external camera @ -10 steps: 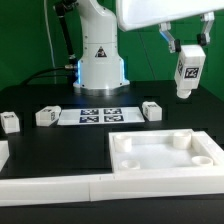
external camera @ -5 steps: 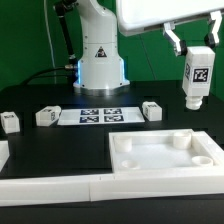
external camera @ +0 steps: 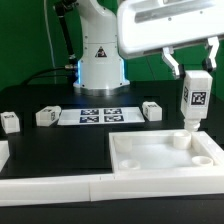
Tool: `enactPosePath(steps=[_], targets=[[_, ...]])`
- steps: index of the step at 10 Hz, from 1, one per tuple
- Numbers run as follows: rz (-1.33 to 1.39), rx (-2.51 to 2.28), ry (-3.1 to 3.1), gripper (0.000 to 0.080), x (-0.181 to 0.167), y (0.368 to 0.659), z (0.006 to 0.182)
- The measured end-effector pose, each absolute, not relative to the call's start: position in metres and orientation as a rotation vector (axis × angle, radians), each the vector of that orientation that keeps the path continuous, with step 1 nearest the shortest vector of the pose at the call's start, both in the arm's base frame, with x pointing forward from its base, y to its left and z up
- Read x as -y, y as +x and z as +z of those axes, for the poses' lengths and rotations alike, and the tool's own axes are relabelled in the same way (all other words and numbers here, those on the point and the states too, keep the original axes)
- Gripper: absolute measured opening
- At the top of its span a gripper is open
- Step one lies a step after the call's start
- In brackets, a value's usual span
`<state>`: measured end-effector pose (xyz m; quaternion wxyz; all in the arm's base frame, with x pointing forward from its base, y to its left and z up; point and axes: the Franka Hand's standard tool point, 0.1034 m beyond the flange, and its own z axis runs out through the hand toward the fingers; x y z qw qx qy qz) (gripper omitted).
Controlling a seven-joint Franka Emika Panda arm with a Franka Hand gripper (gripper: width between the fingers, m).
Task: Assemble square table
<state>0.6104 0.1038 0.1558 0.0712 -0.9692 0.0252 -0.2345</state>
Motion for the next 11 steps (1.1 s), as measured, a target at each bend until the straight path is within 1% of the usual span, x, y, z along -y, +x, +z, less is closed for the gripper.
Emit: enactPosePath(steps=[4, 6, 11], targets=[[-0.682, -0.063, -2.919, 0.029, -0.114, 0.606, 0.131], [-0.667, -0.061, -2.922, 0.029, -0.115, 0.604, 0.124], [-0.658, -0.06, -2.919, 0.029, -0.12, 0.614, 0.113]])
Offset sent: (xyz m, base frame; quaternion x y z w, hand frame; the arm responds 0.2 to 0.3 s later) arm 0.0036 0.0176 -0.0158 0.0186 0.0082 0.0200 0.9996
